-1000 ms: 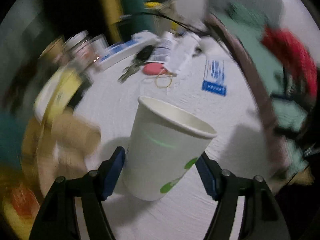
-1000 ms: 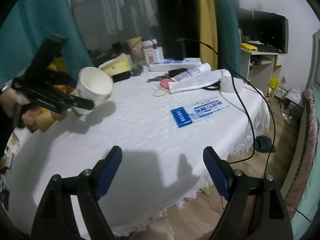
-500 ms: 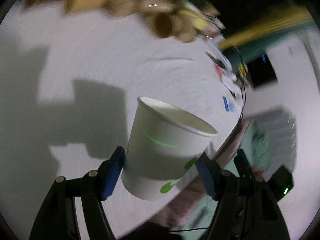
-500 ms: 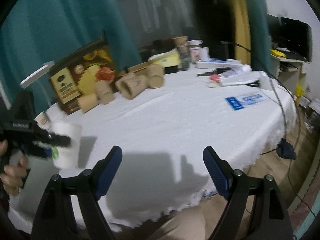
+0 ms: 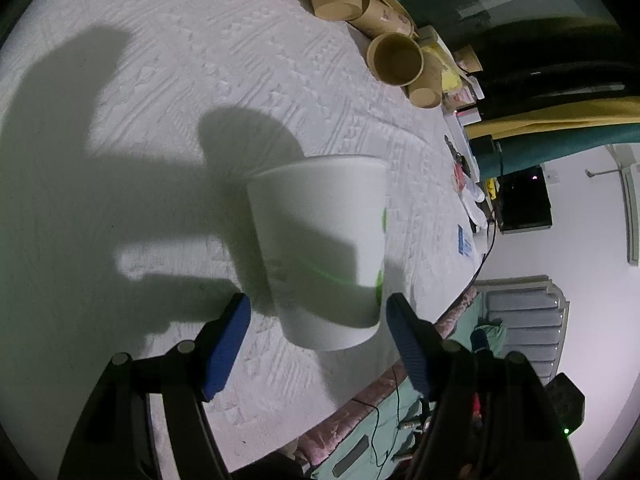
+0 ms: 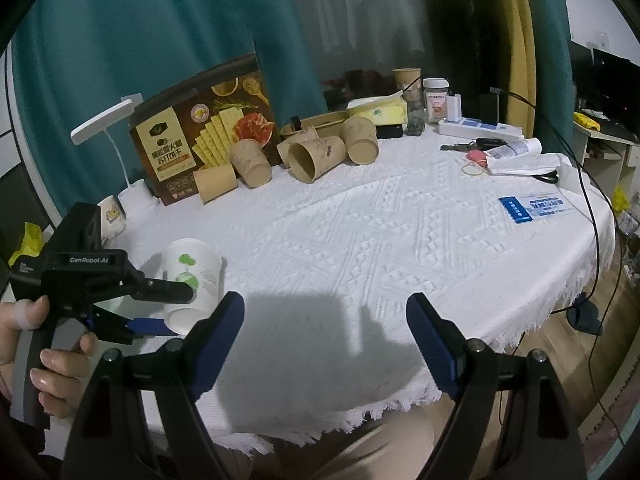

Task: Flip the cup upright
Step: 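Rotate the held cup with the right tool so its rim faces up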

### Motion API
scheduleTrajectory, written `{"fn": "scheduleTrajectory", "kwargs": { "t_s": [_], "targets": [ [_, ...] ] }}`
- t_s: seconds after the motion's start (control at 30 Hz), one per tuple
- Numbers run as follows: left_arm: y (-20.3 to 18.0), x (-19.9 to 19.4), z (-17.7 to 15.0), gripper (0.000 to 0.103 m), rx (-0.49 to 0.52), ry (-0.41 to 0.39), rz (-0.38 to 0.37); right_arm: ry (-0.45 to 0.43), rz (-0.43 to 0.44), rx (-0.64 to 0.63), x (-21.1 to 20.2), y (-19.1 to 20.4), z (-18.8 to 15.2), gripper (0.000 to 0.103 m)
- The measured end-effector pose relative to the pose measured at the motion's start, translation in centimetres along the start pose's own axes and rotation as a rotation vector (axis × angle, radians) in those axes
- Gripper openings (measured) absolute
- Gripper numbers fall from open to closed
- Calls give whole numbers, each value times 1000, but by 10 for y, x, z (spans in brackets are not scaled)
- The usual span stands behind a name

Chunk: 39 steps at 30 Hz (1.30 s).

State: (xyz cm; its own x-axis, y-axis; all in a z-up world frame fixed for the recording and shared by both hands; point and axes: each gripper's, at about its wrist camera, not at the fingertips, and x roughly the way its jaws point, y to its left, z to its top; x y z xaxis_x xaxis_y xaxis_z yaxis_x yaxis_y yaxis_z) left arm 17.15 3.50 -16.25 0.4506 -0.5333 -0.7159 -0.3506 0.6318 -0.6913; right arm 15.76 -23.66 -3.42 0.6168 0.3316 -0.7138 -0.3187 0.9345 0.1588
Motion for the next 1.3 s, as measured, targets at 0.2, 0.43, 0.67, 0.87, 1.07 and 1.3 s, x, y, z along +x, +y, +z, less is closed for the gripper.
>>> {"fn": "scheduleTrajectory", "kwargs": {
  "t_s": [0.2,0.43,0.67,0.87,1.07,1.3],
  "targets": [
    [4,-10,-4,76,30,11,-62,26,23,-53,6,10,5,81],
    [14,-48,-13,79,80,-88,-137,185,263,-140,40,33,39,81],
    [44,-114,-25,79,192,-343,28,438,416,-170,111,74,76,81],
    [65,-145,-32,79,302,-460,204,611,418,-200,162,105,85,82],
    [88,-147,-30,79,312,-441,198,709,363,-255,194,126,80,81],
    [97,-148,-32,79,342,-432,168,768,314,-343,199,139,75,81]
  ]
}}
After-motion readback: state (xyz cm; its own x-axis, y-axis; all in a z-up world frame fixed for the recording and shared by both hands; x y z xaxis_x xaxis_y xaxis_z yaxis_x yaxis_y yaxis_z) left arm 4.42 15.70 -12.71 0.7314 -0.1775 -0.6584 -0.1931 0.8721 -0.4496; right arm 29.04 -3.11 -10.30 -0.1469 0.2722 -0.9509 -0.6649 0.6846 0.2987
